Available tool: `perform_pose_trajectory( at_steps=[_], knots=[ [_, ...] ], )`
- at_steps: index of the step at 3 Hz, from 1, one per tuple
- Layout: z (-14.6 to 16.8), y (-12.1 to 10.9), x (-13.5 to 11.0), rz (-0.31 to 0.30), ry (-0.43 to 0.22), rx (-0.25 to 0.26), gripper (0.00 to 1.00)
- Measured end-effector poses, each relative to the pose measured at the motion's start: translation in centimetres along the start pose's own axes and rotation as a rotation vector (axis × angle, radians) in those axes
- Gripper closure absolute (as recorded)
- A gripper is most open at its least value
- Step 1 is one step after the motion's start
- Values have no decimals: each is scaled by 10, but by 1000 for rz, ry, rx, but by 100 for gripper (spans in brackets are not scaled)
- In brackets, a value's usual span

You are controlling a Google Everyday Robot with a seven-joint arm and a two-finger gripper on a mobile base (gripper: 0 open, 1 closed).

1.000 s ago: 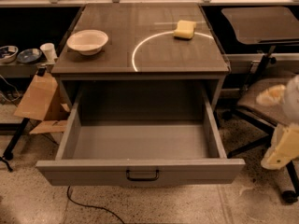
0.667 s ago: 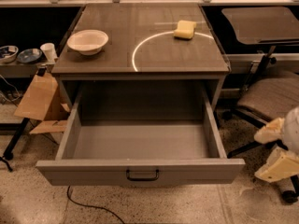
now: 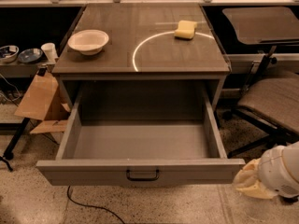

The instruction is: Close top drawer

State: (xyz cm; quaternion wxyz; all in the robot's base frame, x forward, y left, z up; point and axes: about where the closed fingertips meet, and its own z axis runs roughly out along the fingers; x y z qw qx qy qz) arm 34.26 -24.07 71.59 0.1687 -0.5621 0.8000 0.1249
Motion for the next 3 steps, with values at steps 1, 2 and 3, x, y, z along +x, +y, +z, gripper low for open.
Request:
perform_pose_trajectory(
  at_steps=[1,2,3],
  knots=[
    [31,2,-4,-37,-65,-10,100],
    [26,2,-4,-34,-54,-8,100],
    [17,6,-11,-68,-66,-7,100]
  ],
)
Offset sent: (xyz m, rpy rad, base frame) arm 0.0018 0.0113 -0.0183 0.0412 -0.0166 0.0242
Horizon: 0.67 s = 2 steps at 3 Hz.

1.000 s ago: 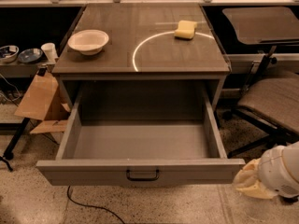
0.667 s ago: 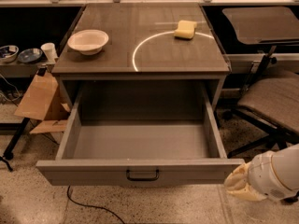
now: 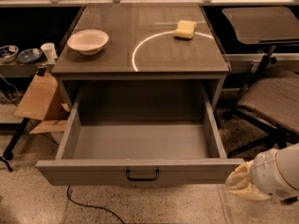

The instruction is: Close top drawer

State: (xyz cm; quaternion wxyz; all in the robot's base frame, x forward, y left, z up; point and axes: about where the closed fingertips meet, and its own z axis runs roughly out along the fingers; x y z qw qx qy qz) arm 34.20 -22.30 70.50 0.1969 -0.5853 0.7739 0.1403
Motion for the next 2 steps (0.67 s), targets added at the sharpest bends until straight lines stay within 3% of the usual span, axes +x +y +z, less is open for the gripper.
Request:
perform_pose_trajectory(
  at_steps=[1,2],
  knots=[
    [34,21,-19,-95,-57,-89,100],
    [59,33,-26,-135,-90,-147,100]
  ],
)
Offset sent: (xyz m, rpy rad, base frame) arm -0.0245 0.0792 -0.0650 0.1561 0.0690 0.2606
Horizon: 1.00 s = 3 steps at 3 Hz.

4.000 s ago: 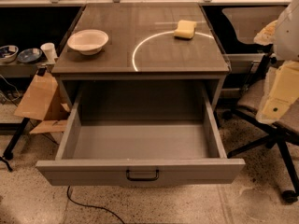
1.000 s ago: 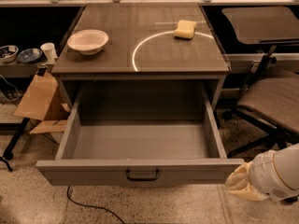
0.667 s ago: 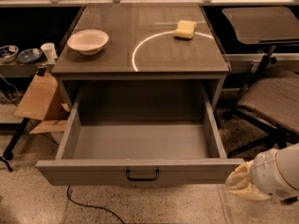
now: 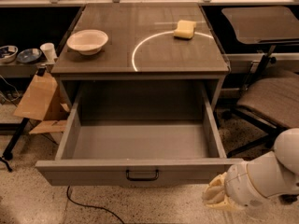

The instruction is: Close top drawer

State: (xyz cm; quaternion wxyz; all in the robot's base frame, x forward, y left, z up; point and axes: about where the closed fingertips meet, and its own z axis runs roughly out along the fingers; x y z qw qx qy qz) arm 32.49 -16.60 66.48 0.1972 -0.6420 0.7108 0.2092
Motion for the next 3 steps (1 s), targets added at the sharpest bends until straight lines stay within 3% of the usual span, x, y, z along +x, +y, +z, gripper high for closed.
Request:
perform_pose_trajectory(
  at_steps=[2,3],
  knots=[
    [47,-11,-17,-41,-69,-41,98],
    [59,-22,-30,-47,-89,-26,76]
  ],
)
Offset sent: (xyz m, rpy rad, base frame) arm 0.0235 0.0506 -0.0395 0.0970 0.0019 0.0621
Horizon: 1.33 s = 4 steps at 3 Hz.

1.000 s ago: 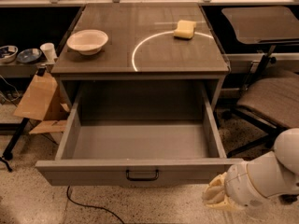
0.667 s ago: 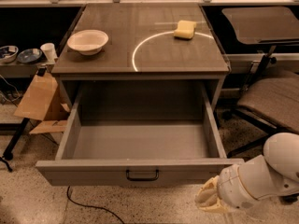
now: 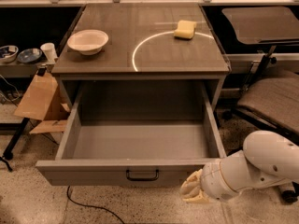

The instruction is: Close top drawer

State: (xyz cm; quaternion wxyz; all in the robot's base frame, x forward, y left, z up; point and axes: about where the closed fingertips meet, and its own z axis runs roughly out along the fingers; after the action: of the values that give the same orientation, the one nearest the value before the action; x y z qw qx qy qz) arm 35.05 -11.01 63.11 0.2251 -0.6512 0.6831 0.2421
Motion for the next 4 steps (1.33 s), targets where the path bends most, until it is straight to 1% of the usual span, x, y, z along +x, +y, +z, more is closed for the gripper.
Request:
perform_pose_trajectory(
  at_steps=[1,2,3,4],
  knots=[
    [9,-14,-25,-4,-27,22,53],
    [18,-24,-57,-10,-59,43,30],
    [22,-27,-70,-15,-68,50,8],
    [26,-32,-79,-17,-73,57,0]
  ],
)
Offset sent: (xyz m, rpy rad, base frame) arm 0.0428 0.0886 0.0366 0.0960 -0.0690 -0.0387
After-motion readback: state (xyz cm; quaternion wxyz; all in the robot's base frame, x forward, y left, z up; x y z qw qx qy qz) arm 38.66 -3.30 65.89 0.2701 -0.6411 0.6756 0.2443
